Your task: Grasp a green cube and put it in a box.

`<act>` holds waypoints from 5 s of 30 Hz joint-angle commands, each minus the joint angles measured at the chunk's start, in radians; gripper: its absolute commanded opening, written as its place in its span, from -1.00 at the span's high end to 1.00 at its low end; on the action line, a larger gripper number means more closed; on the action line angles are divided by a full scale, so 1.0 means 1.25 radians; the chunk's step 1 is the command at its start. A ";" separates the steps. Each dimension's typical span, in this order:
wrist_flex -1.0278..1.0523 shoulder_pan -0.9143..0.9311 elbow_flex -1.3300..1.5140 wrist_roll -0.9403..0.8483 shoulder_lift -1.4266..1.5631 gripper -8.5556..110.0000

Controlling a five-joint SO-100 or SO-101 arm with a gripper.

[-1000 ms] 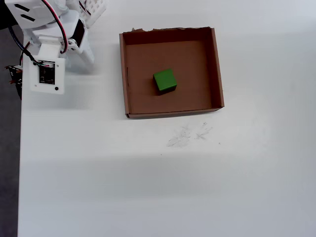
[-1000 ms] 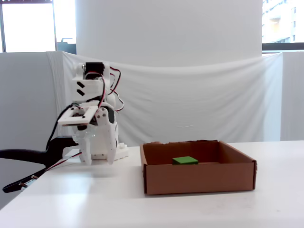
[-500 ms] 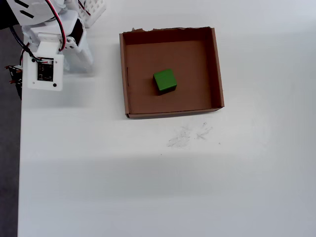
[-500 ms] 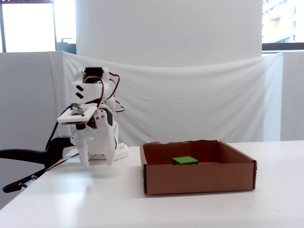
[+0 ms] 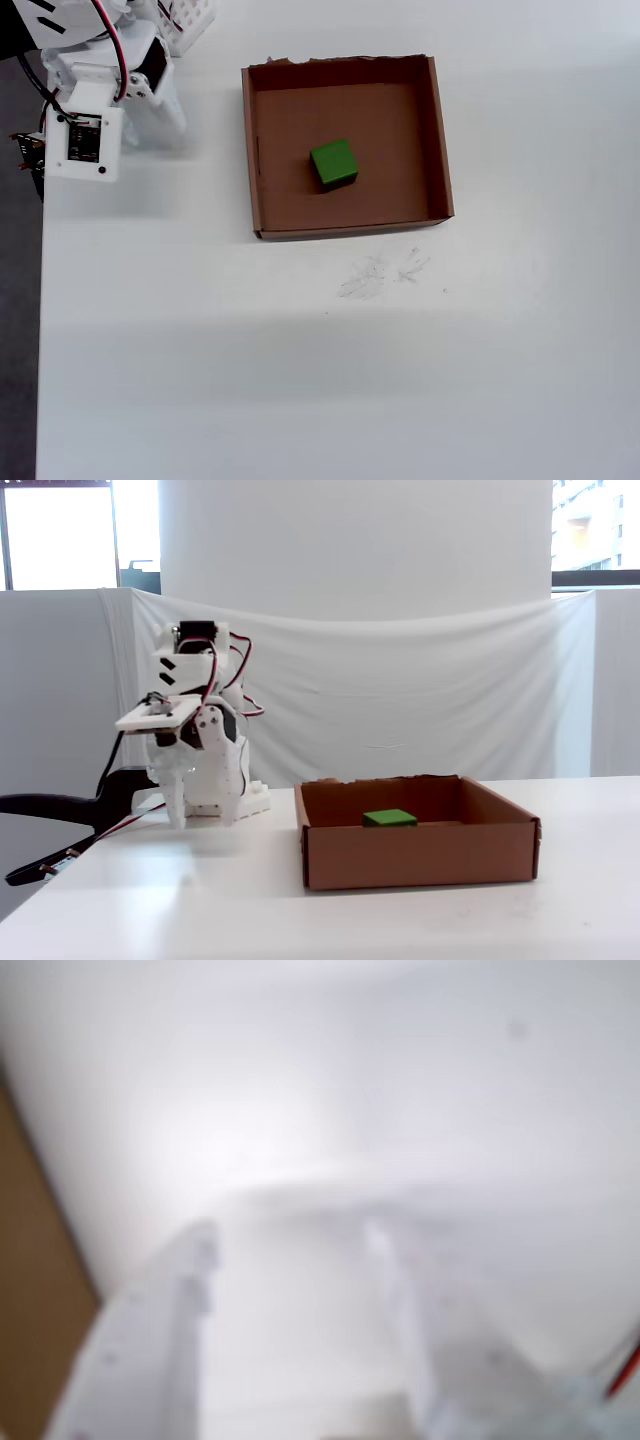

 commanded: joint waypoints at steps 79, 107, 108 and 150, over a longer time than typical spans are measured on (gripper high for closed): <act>0.010 -0.004 -0.005 0.126 0.006 0.50; 0.010 -0.004 -0.005 0.134 0.006 0.50; 0.010 -0.004 -0.005 0.134 0.006 0.50; 0.007 -0.004 -0.005 0.148 0.006 0.50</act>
